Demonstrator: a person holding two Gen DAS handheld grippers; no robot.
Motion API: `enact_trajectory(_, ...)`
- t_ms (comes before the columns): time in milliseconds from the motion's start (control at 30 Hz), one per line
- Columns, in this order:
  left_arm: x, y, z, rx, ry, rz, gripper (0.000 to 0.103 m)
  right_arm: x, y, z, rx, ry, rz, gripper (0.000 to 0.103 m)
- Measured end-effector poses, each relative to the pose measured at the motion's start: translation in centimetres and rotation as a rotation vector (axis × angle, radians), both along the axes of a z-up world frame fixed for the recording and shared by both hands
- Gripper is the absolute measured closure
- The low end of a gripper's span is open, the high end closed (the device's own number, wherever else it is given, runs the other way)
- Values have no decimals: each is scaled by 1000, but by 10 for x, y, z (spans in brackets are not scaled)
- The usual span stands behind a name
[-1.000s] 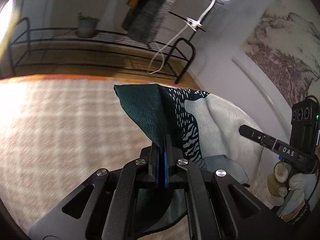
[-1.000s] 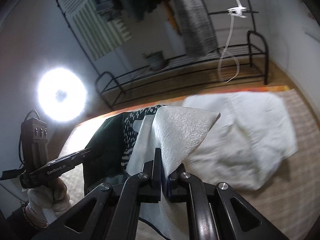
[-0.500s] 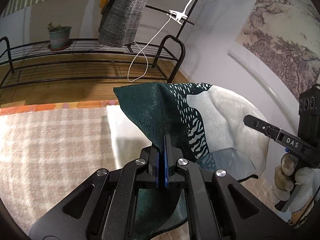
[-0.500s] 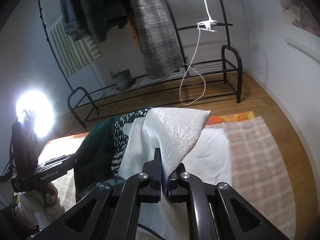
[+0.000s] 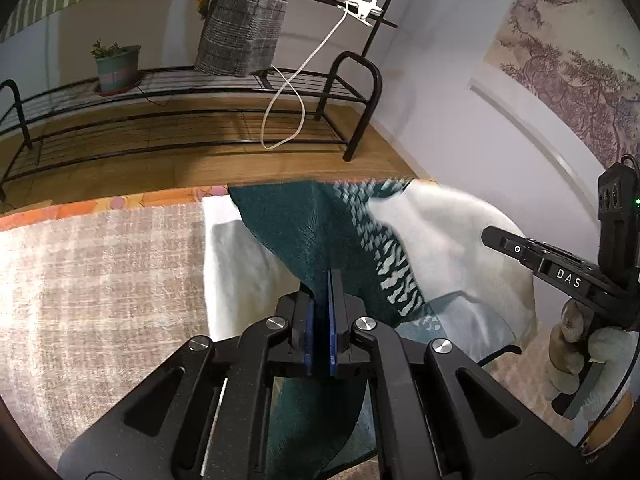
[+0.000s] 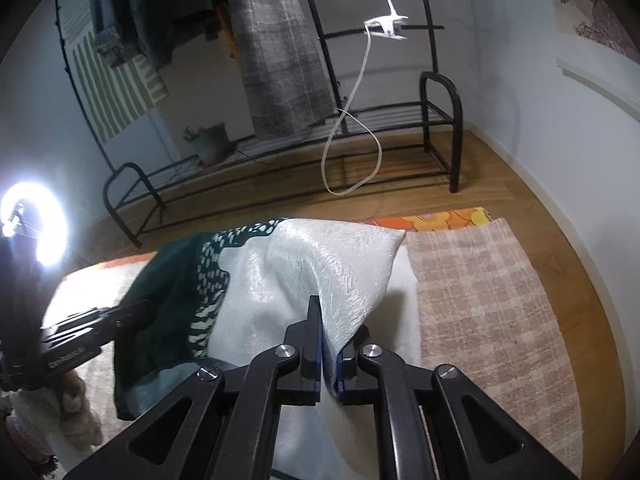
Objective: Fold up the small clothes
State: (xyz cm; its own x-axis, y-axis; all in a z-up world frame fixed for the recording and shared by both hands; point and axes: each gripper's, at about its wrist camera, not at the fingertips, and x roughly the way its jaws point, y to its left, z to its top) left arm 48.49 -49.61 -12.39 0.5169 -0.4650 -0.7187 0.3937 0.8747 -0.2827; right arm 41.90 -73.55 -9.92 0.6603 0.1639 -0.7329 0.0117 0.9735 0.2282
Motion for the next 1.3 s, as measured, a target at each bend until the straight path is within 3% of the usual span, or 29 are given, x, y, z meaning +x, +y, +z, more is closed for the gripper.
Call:
enact_trajectory(33,-1,-1,1,6,1,0,93,0,0,-1,-12,5,-9,90)
enact_trajectory(100,-4,1,3,9,-4,-1,69,-1,-1,2,-46,8,-30,70)
enact_trajectory(333,-28,7,26,29,-60,3,69,-20,0,23,-65,-16,-51,70)
enact_trajectory(700,-80,35,86,9,-121,-1,69,-67,26,87,-80,-76,-56,70)
enact_trajectory(1300,-218,137,175,-37,-235,-3,69,-193,120,192,-106,-198,-86,70)
